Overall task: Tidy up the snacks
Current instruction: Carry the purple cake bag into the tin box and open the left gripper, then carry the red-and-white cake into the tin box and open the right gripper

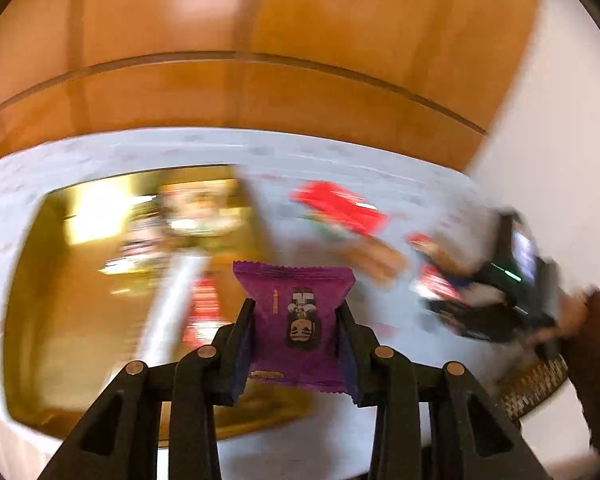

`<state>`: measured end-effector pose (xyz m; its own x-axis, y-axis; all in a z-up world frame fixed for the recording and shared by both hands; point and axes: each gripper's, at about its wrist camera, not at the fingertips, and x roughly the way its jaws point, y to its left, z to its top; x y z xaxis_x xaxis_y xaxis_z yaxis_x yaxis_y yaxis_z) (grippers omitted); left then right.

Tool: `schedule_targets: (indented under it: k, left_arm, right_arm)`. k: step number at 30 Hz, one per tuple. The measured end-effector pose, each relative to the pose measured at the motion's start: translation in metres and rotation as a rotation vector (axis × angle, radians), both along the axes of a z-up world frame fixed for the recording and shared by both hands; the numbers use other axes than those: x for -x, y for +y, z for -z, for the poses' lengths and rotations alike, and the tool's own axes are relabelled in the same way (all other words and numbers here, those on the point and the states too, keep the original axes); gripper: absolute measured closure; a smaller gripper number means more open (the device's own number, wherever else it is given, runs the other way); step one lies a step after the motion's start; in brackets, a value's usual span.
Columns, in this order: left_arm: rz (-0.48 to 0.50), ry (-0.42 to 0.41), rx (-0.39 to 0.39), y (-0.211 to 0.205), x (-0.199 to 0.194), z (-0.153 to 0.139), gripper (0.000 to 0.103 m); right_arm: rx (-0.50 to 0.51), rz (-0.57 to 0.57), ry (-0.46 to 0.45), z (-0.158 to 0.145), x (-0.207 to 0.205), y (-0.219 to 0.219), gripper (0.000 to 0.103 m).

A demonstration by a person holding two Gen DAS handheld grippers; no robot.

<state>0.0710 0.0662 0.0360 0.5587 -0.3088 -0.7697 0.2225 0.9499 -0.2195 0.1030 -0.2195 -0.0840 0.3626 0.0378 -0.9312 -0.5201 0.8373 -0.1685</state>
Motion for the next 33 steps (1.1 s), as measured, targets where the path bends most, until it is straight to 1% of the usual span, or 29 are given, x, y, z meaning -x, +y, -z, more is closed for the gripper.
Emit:
schedule_targets:
  k: [3, 7, 10, 13, 15, 21, 24, 29, 33]
  left_arm:
    - [-0.167, 0.058, -0.014, 0.047, -0.012, 0.010, 0.066]
    - [-0.278, 0.103, -0.022, 0.082, -0.027, 0.025, 0.065]
    - [-0.313, 0.120, -0.042, 0.093, -0.041, 0.036, 0.064]
    - [-0.322, 0.159, -0.021, 0.098, -0.054, 0.048, 0.058]
    - [-0.336, 0.161, -0.024, 0.100, -0.055, 0.050, 0.058]
    - [-0.376, 0.139, -0.017, 0.097, -0.038, 0.048, 0.058]
    - [-0.406, 0.116, -0.056, 0.092, -0.025, 0.047, 0.058]
    - [-0.414, 0.097, -0.068, 0.079, -0.011, 0.047, 0.058]
    - [-0.401, 0.080, -0.087, 0.067, -0.001, 0.046, 0.058]
  right_arm:
    - [-0.002, 0.000, 0.001, 0.000, -0.001, 0.000, 0.067]
    - [-0.003, 0.002, 0.002, 0.000, -0.001, 0.000, 0.067]
    - [-0.003, 0.003, 0.002, 0.000, -0.001, 0.000, 0.067]
    - [-0.004, 0.007, 0.002, 0.000, -0.001, -0.001, 0.067]
    - [-0.006, 0.009, 0.003, 0.001, -0.002, 0.000, 0.067]
    - [-0.007, 0.007, -0.001, 0.001, -0.003, -0.002, 0.066]
    - [-0.004, 0.003, -0.006, 0.001, -0.002, -0.001, 0.065]
    - [0.011, -0.010, -0.020, 0.000, 0.000, 0.001, 0.067]
    - [0.028, -0.023, -0.033, 0.000, 0.003, 0.003, 0.068]
